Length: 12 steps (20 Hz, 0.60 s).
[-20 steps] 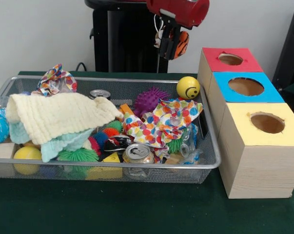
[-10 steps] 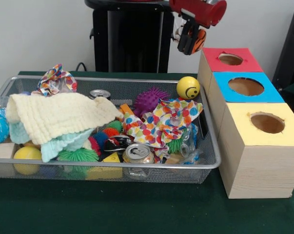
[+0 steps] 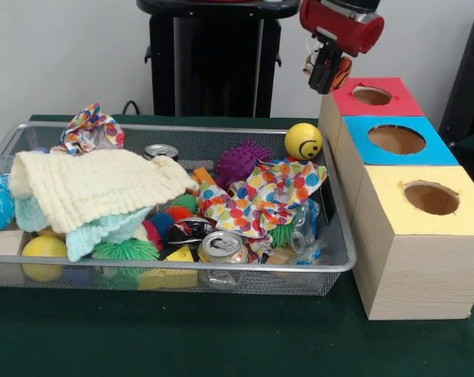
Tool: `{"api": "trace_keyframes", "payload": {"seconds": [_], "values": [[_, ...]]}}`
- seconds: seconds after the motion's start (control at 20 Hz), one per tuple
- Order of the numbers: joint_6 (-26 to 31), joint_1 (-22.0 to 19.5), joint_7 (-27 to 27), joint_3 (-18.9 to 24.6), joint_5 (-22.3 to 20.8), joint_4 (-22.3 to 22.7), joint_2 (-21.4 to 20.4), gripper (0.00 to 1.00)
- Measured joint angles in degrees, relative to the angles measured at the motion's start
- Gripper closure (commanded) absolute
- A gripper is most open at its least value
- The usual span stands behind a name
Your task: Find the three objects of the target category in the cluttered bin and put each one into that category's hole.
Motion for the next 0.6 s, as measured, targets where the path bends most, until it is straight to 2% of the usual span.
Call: {"api": "trace_keyframes", "payload": {"seconds": [0.35,0.6], "values": [[-2.4,3.0,0.8,0.0,2.7,4.0,0.9,1.0],[-2.4,5.7,1.3,-0.9,4.4,5.3,1.4,1.0]]}}
